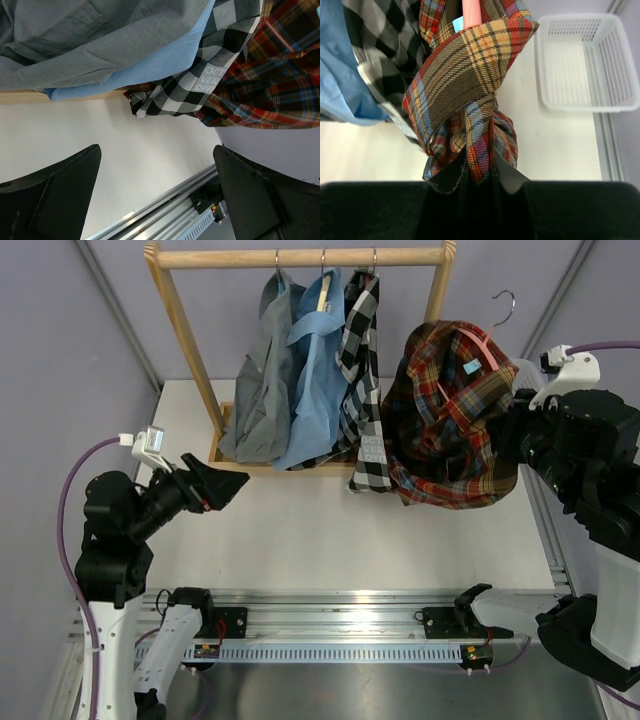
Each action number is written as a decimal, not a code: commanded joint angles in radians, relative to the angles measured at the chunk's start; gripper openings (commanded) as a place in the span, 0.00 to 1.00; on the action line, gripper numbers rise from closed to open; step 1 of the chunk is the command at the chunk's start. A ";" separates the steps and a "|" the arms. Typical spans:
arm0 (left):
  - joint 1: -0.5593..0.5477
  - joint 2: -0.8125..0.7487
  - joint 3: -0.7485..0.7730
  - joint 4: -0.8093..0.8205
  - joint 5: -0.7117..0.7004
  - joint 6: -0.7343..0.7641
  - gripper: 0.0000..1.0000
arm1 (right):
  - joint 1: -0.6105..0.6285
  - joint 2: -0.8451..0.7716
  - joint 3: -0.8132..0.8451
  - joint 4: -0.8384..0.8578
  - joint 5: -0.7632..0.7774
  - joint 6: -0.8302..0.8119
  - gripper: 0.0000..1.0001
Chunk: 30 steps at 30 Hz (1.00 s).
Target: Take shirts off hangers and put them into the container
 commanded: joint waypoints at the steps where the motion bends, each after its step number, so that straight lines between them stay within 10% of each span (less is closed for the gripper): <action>1: -0.002 0.015 0.050 0.041 0.032 0.000 0.99 | -0.002 -0.068 0.066 -0.104 0.018 0.084 0.00; 9: -0.002 0.055 0.098 0.097 0.075 -0.028 0.99 | -0.002 -0.158 0.102 -0.302 -0.007 0.189 0.00; 30: -0.004 0.029 0.172 0.603 0.241 -0.473 0.99 | -0.181 -0.327 -0.162 -0.268 -0.679 0.127 0.00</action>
